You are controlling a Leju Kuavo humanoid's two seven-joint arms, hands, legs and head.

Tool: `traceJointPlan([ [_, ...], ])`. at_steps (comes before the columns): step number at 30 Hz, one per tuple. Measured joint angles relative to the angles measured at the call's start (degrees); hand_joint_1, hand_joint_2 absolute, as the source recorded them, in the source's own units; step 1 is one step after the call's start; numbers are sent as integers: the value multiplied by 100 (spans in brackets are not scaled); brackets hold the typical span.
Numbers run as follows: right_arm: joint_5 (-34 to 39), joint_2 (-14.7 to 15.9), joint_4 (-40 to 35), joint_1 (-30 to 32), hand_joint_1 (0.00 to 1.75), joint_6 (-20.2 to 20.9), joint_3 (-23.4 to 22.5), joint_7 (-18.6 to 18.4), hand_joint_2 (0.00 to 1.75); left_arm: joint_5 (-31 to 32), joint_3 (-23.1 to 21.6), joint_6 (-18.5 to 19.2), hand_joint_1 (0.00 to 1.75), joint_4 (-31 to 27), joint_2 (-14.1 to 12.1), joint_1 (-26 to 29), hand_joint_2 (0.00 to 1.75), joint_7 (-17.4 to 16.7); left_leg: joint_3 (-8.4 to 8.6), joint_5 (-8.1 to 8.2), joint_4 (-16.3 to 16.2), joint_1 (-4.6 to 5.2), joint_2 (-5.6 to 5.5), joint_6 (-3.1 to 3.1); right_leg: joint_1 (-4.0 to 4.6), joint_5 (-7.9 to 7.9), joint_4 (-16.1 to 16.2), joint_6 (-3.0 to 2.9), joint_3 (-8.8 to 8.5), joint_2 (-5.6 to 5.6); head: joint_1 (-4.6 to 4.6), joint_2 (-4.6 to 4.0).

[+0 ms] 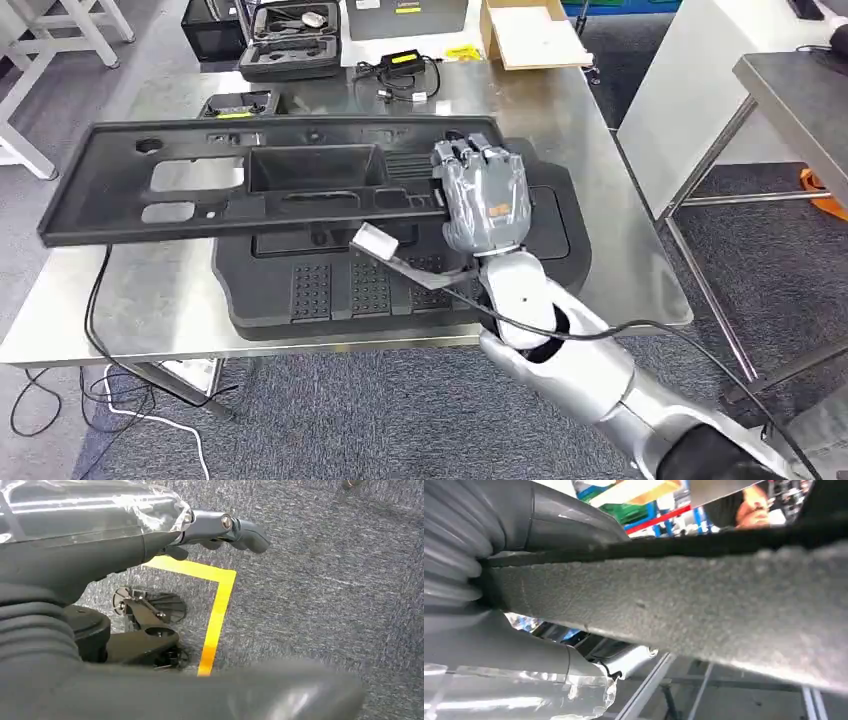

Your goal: Take the parts from the cabinet and place them on the table.

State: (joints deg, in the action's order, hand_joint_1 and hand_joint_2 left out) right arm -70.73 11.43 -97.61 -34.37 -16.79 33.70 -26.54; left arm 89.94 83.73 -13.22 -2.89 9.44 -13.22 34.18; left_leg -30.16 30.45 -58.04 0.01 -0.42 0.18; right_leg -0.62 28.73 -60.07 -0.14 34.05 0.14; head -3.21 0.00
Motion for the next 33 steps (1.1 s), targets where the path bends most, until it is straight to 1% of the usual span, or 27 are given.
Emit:
traceJointPlan([
  [9, 48, -63, 920, -585, 175, 92, 109, -474, 175, 0, -2, -4, 0, 0, -15, -52, 0, -52, -1, 0, -3, 0, -3, 0, -1, 0, 0, 0, 0, -3, -4, 0],
  [13, 55, -63, 1268, -810, 175, 230, 114, -518, 175, 0, -2, 2, 0, 0, -22, -57, 0, -96, -1, 0, -4, 1, -3, 0, -1, 0, 1, 1, 1, -3, -4, 0],
  [20, 46, -50, 1775, -1095, 175, 617, 116, -583, 175, 0, -4, 17, 0, 2, -24, -63, 0, -133, 1, 0, -6, 2, -3, 0, 0, 0, 2, 1, 2, -2, -2, 0],
  [26, 63, 9, 2142, -1171, 175, 923, 116, -592, 175, 0, -4, 17, 0, 2, -24, -72, 0, -133, 1, 0, -6, 2, -2, 0, 0, 0, 2, 1, 2, 1, -4, 0],
  [30, 195, 31, 2417, -1204, 175, 1181, 144, -592, 175, 0, -4, 22, 0, 2, -24, -75, 0, -151, 1, 0, -6, 2, -2, 0, 0, 0, 2, 1, 2, 0, -2, 0],
  [33, 265, 31, 2612, -1205, 175, 1294, 181, -592, 175, 0, -4, 28, 0, 2, -24, -76, 0, -153, 1, 0, -7, 2, -2, 0, 0, -1, 2, 1, 2, 0, -4, 0],
])
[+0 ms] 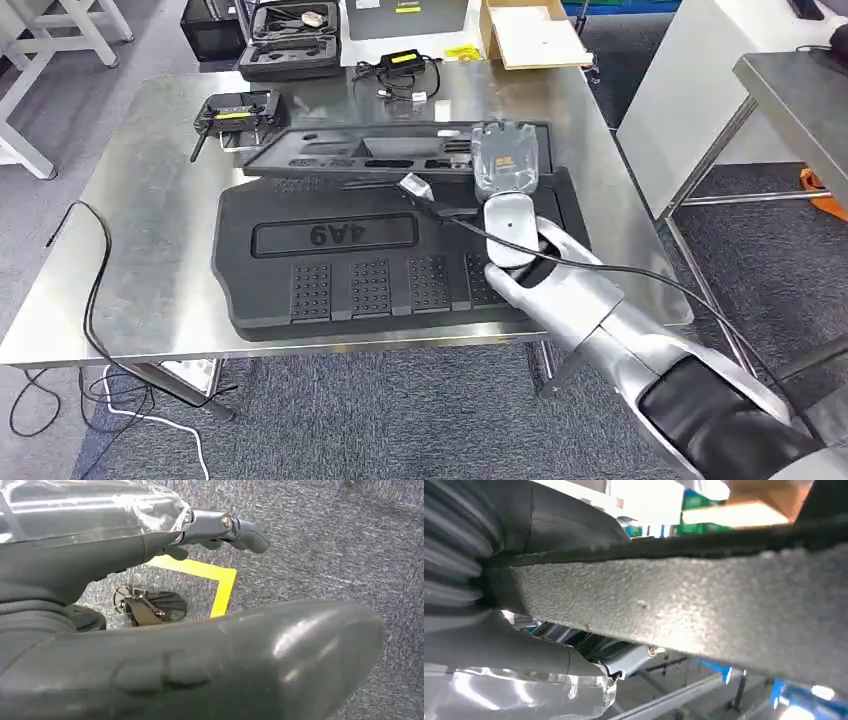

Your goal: Take the parts from the cabinet and place them on the table.

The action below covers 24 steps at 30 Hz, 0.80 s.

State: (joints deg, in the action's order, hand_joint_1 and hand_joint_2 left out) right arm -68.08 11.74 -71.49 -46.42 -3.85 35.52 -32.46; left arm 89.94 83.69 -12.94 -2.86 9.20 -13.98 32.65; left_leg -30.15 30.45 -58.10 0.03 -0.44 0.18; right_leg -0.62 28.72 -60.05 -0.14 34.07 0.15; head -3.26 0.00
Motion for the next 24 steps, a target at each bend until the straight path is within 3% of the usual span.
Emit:
traceJointPlan([
  [3, 57, -2, 219, -14, 166, 68, 61, -2, 175, 0, 0, 9, 0, 2, 0, -1, 0, 0, -1, 0, 0, 0, 0, 0, 0, 0, 0, 0, -1, 0, 2, 0],
  [5, 96, -20, 358, -21, 140, 83, 94, -2, 175, 0, 0, 13, 0, 2, 0, -2, 0, 0, -1, 0, 0, 0, 0, 0, 1, 0, 0, 0, -1, -2, 2, 0],
  [6, 122, -39, 481, -22, 70, 81, 127, -2, 175, 0, 0, 24, 0, 4, 0, -2, 0, 0, -1, 0, 0, 0, -1, 0, 1, 0, 0, 0, -1, -2, 2, 0],
  [7, 151, -59, 560, -22, 51, 81, 157, -2, 175, 0, 0, 24, 0, 4, 0, -2, 0, 0, -1, 0, 0, 0, -1, 0, 1, 0, 0, 0, -1, -1, 2, 0],
  [8, 190, -77, 627, -22, 51, 83, 179, -2, 175, 0, 0, 26, 0, 7, 0, -3, 0, 0, -1, 0, 0, 0, -1, 0, 1, 0, 0, 0, -1, 0, 0, 0],
  [9, 220, -111, 684, -22, 21, 92, 205, -2, 175, 0, 0, 26, 0, 7, 0, -2, 0, 0, -1, 0, 0, 0, -1, 0, 1, 0, 0, 0, -1, 0, 2, 0],
  [11, 295, -171, 787, -24, 2, 107, 247, 2, 175, 0, 0, 26, 0, 7, 0, -1, 0, 0, -1, 0, 1, 0, 0, 0, 3, 0, 0, 0, -1, 0, 2, 0],
  [24, 619, -579, 1392, -27, 0, -169, 509, 98, 175, 0, 4, 17, 0, 9, 0, 42, 0, 18, 1, 0, 1, -1, -1, 0, 4, 0, 0, 0, -4, -1, 2, 0],
])
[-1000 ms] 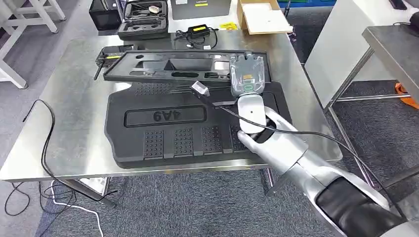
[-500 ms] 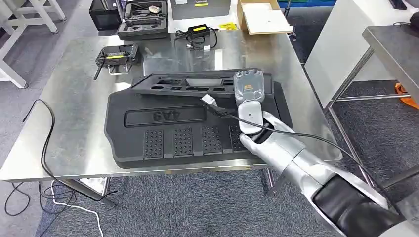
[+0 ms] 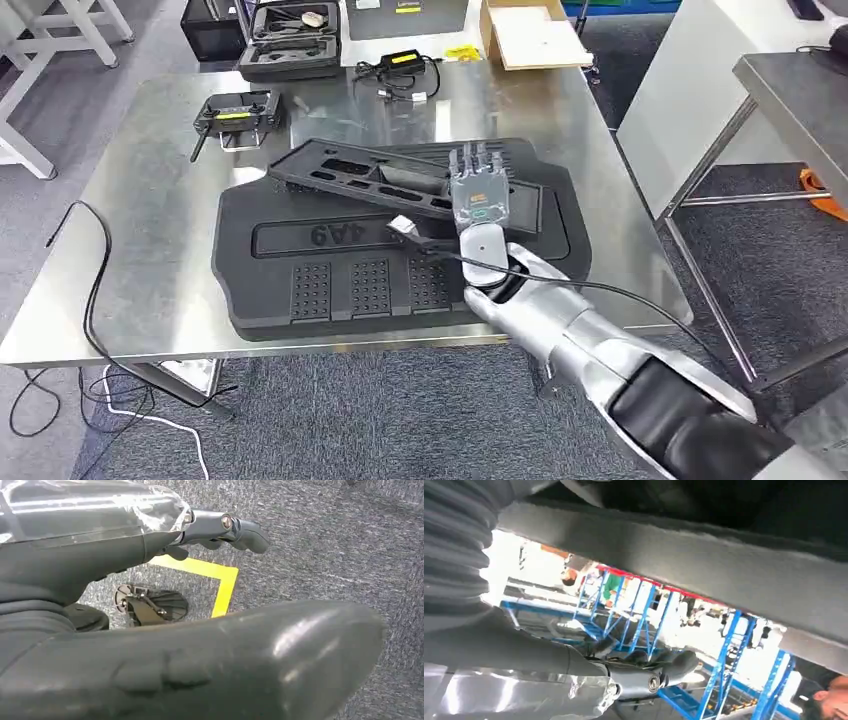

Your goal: Take the parts from the cabinet and place them on the table.

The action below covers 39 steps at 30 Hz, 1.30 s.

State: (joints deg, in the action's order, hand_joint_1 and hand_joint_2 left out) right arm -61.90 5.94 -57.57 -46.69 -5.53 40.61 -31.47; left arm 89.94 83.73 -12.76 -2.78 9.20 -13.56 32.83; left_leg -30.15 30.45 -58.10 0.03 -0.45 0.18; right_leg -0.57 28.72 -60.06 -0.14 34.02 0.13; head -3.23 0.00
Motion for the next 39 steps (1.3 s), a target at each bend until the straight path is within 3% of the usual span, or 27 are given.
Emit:
traceJointPlan([
  [9, 667, -138, 90, -1, 0, -59, 81, 245, 175, 0, 2, -11, 0, 0, -9, 64, 0, 50, 5, 0, 0, 1, 1, 0, 0, 0, 0, 0, -5, 0, 0, 0],
  [13, 1459, -146, -26, -1, 0, 465, 94, 437, 175, 0, 2, 18, 0, 0, -17, 80, 0, 52, 10, 0, -1, 1, 1, 0, 0, 0, 1, 0, -7, 1, 0, 0],
  [16, 2097, -109, -244, -96, 0, 1070, 96, 437, 175, 0, 2, 88, 0, 0, -37, 85, 0, 50, 22, 0, -2, 4, 6, 0, 1, 0, 2, 0, -15, 9, -2, 0],
  [18, 2385, -52, -422, -109, 0, 1257, 96, 398, 175, 0, 2, 96, 0, 0, -48, 87, 0, 50, 26, 0, -2, 4, 8, 0, 1, 0, 2, 0, -21, 9, -4, 0],
  [19, 2536, -22, -527, -105, 0, 1345, 105, 374, 0, 0, 2, 101, 0, 0, -55, 91, 0, 50, 26, 0, -2, 5, 8, 0, 1, 0, 2, 0, -19, 9, 0, 0],
  [23, 2917, 142, -990, -103, 0, 1513, 146, 286, 0, 0, 2, 142, 0, 0, -66, 101, 0, 52, 27, 0, -3, 5, 8, 0, 1, -1, 2, 0, -21, 9, 0, 0],
  [26, 3117, 265, -1368, -86, 0, 1417, 157, 271, 0, 0, 2, 144, 0, 0, -72, 113, 0, 76, 28, 0, -3, 5, 9, 0, 0, -2, 2, 1, -20, 11, 0, 0],
  [35, 2915, 512, -2479, 214, 0, 120, 76, 837, 0, -2, 4, 52, 0, 0, -77, 170, 0, 157, 28, 3, -4, 5, 9, 2, 1, -1, 3, 1, -20, 11, 0, 0],
  [36, 2874, 529, -2595, 251, 0, 30, 57, 899, 175, 0, 4, 37, 0, 0, -76, 170, 0, 157, 28, 3, -4, 5, 9, 2, 1, -1, 3, 1, -20, 11, 0, 0],
  [39, 2658, 592, -2946, 442, 0, -460, -44, 1232, 175, 0, 4, -28, 0, 7, -76, 170, 0, 157, 28, 3, -4, 5, 9, 2, 1, -1, 3, 1, -21, 11, -2, 0],
])
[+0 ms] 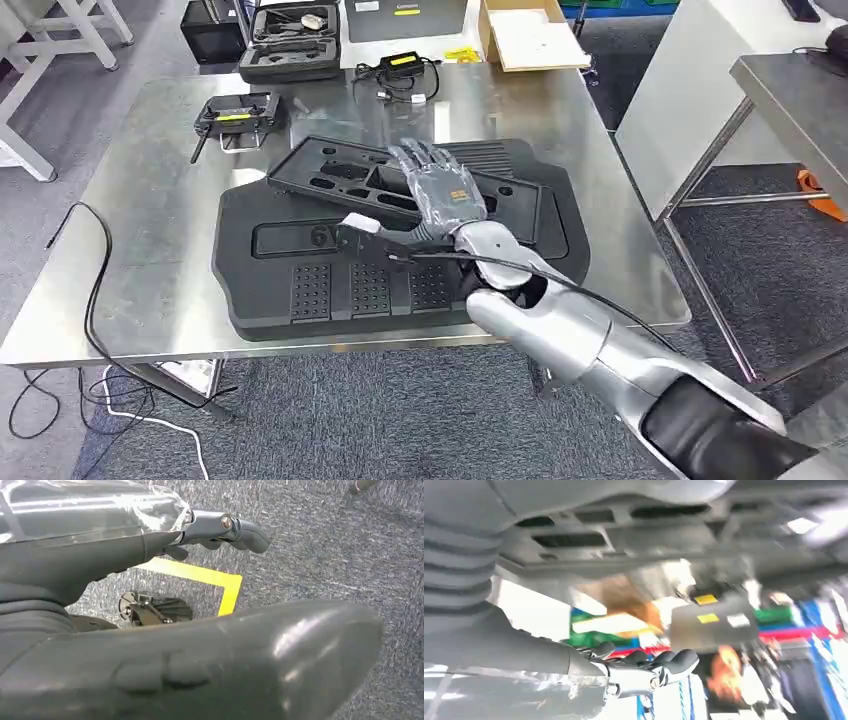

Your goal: Take the parts from the cabinet and place them on the table.

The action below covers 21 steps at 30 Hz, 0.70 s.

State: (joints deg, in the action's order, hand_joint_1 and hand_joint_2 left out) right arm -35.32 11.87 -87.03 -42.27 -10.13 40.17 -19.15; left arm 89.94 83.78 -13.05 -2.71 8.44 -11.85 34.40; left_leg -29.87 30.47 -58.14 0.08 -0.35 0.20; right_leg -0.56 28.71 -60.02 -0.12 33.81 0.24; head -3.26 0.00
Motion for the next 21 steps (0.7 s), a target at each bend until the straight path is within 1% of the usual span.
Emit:
traceJointPlan([
  [2, -282, 22, -247, 149, 0, -468, -96, 282, 175, 0, -2, -20, 0, 13, 0, -1, 0, 0, 1, 0, 0, 0, 0, 0, 0, 0, 0, 0, 0, 0, 2, 0],
  [4, -803, 44, -531, 338, 0, -1024, -210, 457, 175, 0, -2, -42, 0, 22, 0, -2, 0, 0, 2, 0, -1, 0, 0, 0, 0, 0, 0, 0, -1, 0, 2, 0],
  [6, -1538, 63, -819, 541, 0, -1650, -328, 534, 175, 0, -4, -87, 0, 31, 0, -2, 0, 0, 1, 1, -1, 0, 0, -1, 0, 0, 1, 0, -1, 0, 2, 0],
  [9, -2452, 79, -1252, 852, 0, -2450, -544, 551, 175, 0, -7, -111, 0, 33, 0, -6, 0, -22, 2, 3, -1, 0, 0, -1, 0, 0, 2, 0, -2, 0, 0, 0],
  [11, -2953, 79, -1521, 1068, 0, -2849, -730, 669, 175, 0, -7, -118, 0, 35, 0, -7, 0, -24, 2, 5, -1, 0, -1, 1, 0, 1, 3, 0, -3, 0, 2, 0],
  [13, -3093, 79, -1693, 1199, 0, -2939, -846, 755, 175, 0, -7, -118, 0, 37, 0, -7, 0, -24, 2, 5, -1, 0, -1, 1, 0, 0, 3, 1, -3, 0, 2, 0],
  [18, -3104, 77, -1719, 1216, 0, -2943, -864, 764, 175, 0, -7, -118, 0, 37, 0, -7, 0, -24, 2, 5, -1, 0, -1, 1, 0, 0, 3, 1, -3, 1, 2, 0],
  [21, -3128, 74, -1950, 1353, 0, -2947, -1019, 831, 175, 2, -7, -118, 0, 39, 0, -13, 0, -24, 3, 5, -1, 0, 0, 1, 0, 0, 3, 1, -5, 1, 2, 0],
])
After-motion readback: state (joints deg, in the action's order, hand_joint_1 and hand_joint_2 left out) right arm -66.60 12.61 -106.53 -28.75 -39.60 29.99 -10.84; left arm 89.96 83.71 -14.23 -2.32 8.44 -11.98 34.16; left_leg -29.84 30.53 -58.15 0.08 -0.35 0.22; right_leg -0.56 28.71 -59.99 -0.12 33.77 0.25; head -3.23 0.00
